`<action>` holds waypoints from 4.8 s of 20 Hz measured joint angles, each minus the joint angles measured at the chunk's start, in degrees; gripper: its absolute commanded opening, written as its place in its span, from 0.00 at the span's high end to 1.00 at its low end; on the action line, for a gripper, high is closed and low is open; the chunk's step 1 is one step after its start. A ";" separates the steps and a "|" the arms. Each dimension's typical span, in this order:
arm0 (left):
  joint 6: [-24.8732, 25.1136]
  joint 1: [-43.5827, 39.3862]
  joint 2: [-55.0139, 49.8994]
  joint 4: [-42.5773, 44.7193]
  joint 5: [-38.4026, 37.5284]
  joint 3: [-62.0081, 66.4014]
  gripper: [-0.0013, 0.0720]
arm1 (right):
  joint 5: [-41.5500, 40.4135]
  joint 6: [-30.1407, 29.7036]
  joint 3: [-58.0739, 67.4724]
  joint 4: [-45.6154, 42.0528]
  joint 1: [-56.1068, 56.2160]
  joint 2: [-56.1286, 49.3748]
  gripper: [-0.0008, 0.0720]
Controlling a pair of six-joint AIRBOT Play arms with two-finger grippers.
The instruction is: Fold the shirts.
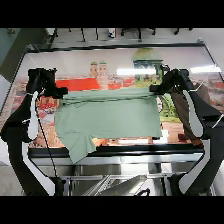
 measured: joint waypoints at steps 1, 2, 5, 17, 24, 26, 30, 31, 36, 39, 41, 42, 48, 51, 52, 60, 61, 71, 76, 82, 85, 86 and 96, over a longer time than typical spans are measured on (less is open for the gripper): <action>0.00 0.00 0.00 -0.35 -0.15 0.00 0.96 | -0.11 0.00 0.00 0.13 0.00 -0.02 0.81; 0.02 0.00 0.00 -0.81 -0.26 0.00 0.79 | -0.11 0.00 0.00 0.24 0.00 -0.04 0.56; -0.11 0.02 0.00 -2.27 0.26 0.11 0.14 | -0.26 0.00 0.04 2.12 0.00 0.02 0.45; -3.08 7.45 26.71 -3.04 16.74 -25.18 0.18 | -19.67 -8.87 -12.35 8.35 -11.23 17.46 0.45; 0.24 13.03 54.38 -21.97 -1.14 -75.67 0.18 | -18.01 -17.77 -35.39 15.98 -18.45 25.77 0.45; 1.64 13.77 57.79 -26.80 -6.34 -83.30 0.18 | -16.57 -19.50 -38.40 18.58 -19.04 26.34 0.45; 3.50 14.34 57.79 -31.61 -13.29 -88.19 0.18 | -14.82 -21.16 -40.96 20.98 -19.10 26.75 0.45; 3.61 14.40 56.68 -32.50 -13.70 -87.91 0.18 | -14.78 -21.51 -41.24 21.22 -19.06 26.80 0.45; 4.74 14.49 48.63 -34.18 -16.24 -83.25 0.89 | -14.34 -22.16 -43.25 21.94 -18.95 26.86 0.45; 5.84 14.49 45.70 -33.24 -17.09 -80.11 0.96 | -13.73 -22.32 -45.77 21.99 -18.95 26.86 0.45; 6.58 14.51 44.98 -33.05 -16.28 -78.03 0.96 | -12.68 -22.38 -47.50 22.10 -18.93 26.84 0.45; 6.73 14.51 44.83 -33.14 -14.99 -77.13 0.96 | -12.35 -22.38 -48.22 22.14 -18.88 26.73 0.45; 7.39 12.04 44.37 -33.73 -11.76 -72.98 0.96 | -10.84 -22.80 -49.96 24.57 -14.80 24.35 0.59; 7.41 9.44 44.35 -33.24 -10.05 -70.07 0.96 | -8.57 -23.65 -49.86 24.98 -11.63 23.47 0.96; 7.41 8.81 44.57 -32.37 -8.74 -68.63 0.96 | -8.26 -23.98 -49.59 24.85 -11.10 23.50 0.97; 0.85 6.69 57.35 -17.97 1.57 -64.24 0.96 | -10.16 -19.78 -49.96 19.45 -15.15 30.36 0.96; 0.42 6.62 59.10 -17.18 1.95 -65.61 0.96 | -10.64 -18.60 -50.88 18.18 -15.54 31.76 0.96; 0.02 5.77 50.73 -14.51 -4.20 -51.45 0.96 | -0.59 -15.96 -44.50 19.80 -13.27 35.39 0.96; 0.07 3.02 34.60 -13.94 -7.23 -33.73 0.96 | 10.01 -15.85 -34.10 20.17 -7.58 27.89 0.96; 0.24 1.09 15.63 -13.64 -8.00 -19.74 0.96 | 17.22 -15.85 -27.41 20.48 -4.22 16.81 0.96; 0.24 0.76 9.66 -13.66 -7.56 -15.08 0.96 | 18.60 -15.85 -26.45 20.20 -3.82 14.34 0.96; 0.22 0.59 8.22 -13.66 -7.37 -13.73 0.96 | 18.73 -15.85 -26.18 19.74 -3.78 13.92 0.96; 0.02 -2.40 3.21 -14.34 -4.96 -1.62 0.02 | 10.23 -15.02 -18.80 18.73 -6.62 12.22 0.23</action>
